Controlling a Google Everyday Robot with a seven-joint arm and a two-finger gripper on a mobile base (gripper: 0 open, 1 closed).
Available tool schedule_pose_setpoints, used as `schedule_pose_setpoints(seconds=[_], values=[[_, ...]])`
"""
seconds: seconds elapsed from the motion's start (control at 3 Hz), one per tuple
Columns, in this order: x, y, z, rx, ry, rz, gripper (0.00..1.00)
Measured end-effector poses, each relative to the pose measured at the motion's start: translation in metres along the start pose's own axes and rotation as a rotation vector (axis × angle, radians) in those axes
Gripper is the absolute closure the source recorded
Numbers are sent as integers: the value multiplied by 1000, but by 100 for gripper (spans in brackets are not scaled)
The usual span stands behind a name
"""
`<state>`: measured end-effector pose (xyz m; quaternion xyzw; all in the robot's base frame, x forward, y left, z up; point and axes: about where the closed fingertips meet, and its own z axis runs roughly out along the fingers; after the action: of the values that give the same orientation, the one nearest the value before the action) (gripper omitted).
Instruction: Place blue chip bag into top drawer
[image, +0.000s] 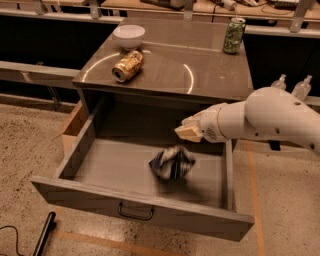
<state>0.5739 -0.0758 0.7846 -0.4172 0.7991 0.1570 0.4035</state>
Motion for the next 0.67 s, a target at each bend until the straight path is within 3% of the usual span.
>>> schedule_pose_setpoints(seconds=[0.33, 0.67], values=[[6, -20, -34, 83, 38, 13, 87], [13, -41, -74, 176, 97, 17, 100]])
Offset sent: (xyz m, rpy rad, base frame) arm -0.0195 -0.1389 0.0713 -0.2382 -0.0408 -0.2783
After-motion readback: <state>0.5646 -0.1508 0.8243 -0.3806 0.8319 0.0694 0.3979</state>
